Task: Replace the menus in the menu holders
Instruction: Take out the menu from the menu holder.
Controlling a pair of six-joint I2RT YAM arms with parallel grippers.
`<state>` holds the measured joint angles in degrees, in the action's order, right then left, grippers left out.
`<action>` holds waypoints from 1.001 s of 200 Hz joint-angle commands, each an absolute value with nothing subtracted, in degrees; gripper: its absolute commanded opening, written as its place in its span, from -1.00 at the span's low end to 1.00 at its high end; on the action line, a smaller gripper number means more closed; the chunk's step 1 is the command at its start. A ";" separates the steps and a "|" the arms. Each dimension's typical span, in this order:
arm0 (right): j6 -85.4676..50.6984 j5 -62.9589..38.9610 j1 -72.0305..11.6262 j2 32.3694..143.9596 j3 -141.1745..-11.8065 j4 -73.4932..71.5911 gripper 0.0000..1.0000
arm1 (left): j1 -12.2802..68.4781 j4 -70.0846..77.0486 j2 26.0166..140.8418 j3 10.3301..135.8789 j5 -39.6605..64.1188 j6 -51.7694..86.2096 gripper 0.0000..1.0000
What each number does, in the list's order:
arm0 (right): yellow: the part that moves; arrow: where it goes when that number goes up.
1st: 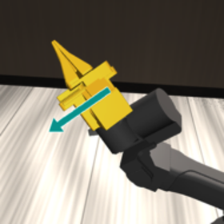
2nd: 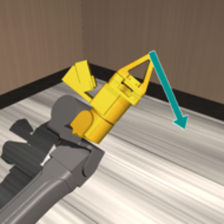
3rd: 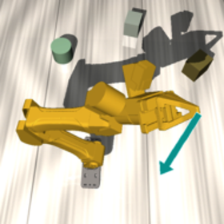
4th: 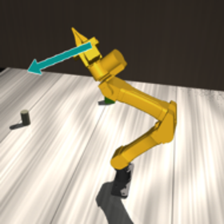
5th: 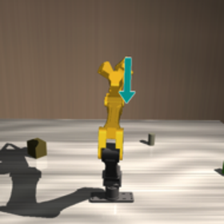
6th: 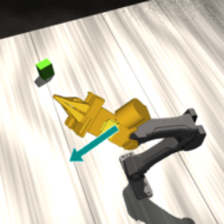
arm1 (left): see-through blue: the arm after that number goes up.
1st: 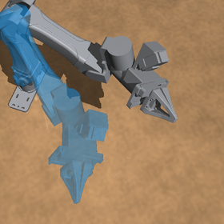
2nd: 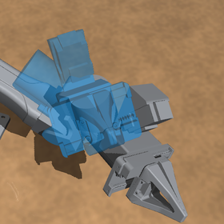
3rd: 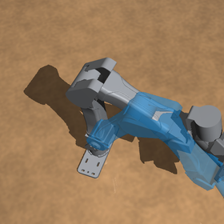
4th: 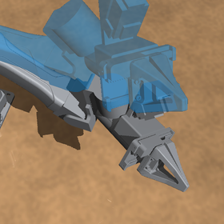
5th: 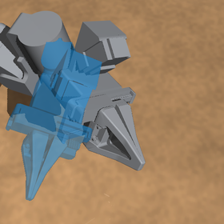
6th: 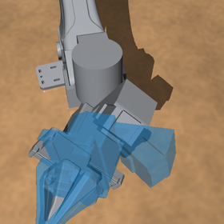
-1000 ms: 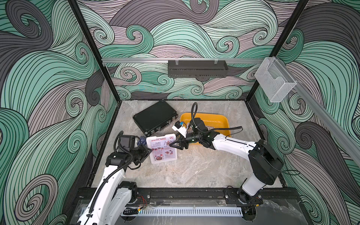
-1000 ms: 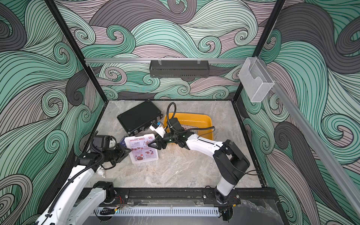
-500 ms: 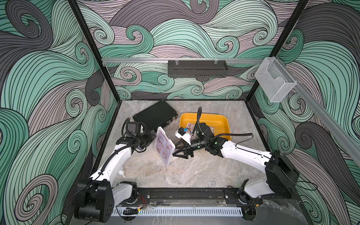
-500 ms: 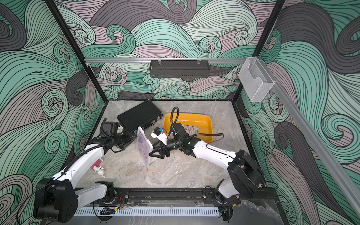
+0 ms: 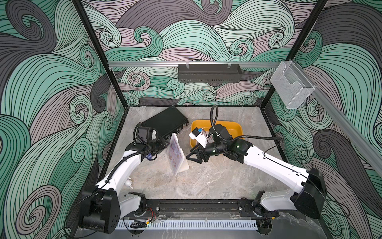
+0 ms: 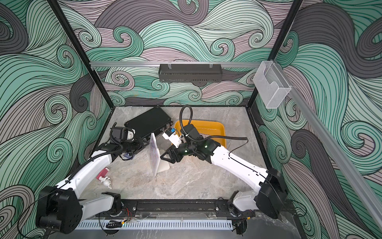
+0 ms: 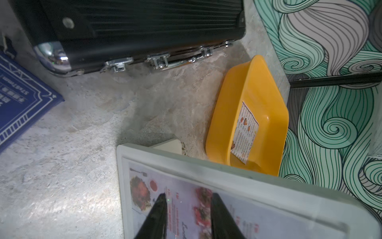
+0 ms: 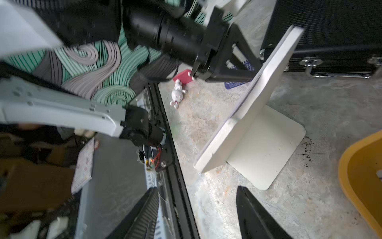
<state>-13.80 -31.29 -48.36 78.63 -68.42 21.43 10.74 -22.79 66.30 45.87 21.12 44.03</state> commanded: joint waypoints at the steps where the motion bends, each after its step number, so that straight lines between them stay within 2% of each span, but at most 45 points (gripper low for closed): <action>1: -24.52 -24.35 -48.87 80.54 -74.31 31.76 0.11 | 13.29 -26.35 63.44 48.86 15.89 43.45 -0.31; 21: -28.85 -24.20 -48.87 85.00 -81.07 36.06 -0.13 | 14.43 -28.14 61.20 48.75 13.96 44.83 -0.34; 25: -29.01 -24.61 -48.87 86.03 -82.49 36.84 -0.23 | 14.61 -28.37 60.89 48.61 13.77 45.03 -0.35; 31: -28.96 -25.23 -48.93 87.35 -84.45 38.00 -0.27 | 14.93 -28.69 60.27 48.52 13.71 45.29 -0.35; 70: -27.03 -24.70 -49.47 94.12 -92.64 41.29 -0.21 | 16.94 -28.48 59.51 47.19 16.07 46.68 -0.34; 115: -25.80 -24.12 -50.41 100.59 -99.15 43.47 -0.26 | 17.62 -28.27 60.47 47.37 19.55 45.98 -0.33; 200: -24.82 -23.66 -51.50 106.05 -104.27 45.63 -0.28 | 17.63 -27.20 61.16 47.15 21.01 45.11 -0.34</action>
